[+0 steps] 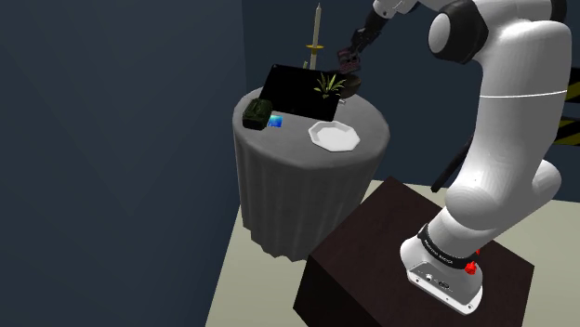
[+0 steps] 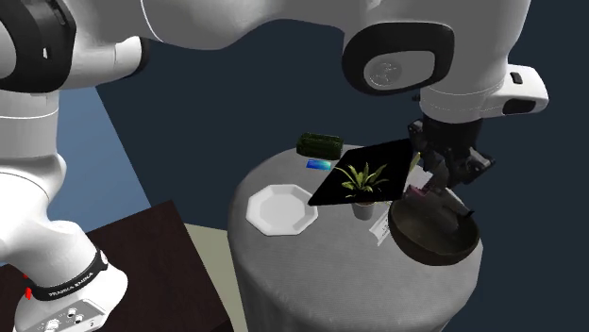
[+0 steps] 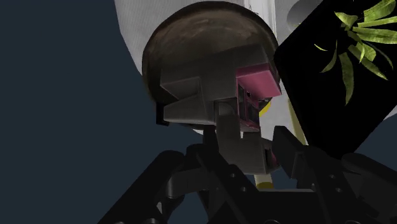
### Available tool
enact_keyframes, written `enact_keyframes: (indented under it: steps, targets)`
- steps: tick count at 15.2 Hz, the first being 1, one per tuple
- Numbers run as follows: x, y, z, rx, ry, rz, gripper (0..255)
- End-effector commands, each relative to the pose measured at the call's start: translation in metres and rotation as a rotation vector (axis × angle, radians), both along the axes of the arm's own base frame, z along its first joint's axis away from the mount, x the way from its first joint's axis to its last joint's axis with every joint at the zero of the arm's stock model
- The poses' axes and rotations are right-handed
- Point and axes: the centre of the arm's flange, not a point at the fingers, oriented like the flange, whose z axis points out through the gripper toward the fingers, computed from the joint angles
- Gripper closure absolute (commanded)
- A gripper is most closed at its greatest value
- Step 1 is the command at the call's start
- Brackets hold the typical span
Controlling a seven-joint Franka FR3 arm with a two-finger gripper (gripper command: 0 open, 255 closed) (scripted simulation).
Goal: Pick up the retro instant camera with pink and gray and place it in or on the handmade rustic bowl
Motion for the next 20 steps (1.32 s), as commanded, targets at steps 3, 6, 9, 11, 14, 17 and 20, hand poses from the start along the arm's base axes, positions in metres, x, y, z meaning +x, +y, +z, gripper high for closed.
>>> enact_keyframes:
  steps: [3, 6, 9, 11, 14, 17, 20]
  targets:
    - [-0.001, 0.000, -0.021, 0.000, -0.001, 0.000, 255]
    - [-0.001, 0.000, -0.037, 0.000, -0.001, 0.000, 255]
    - [-0.001, 0.000, -0.053, 0.000, -0.001, 0.000, 255]
    - [-0.001, 0.000, -0.059, 0.000, -0.001, 0.000, 255]
    - [-0.001, 0.000, -0.059, 0.000, -0.001, 0.000, 255]
    - [-0.001, 0.000, -0.059, 0.000, -0.001, 0.000, 255]
    - [-0.001, 0.000, -0.059, 0.000, -0.001, 0.000, 0]
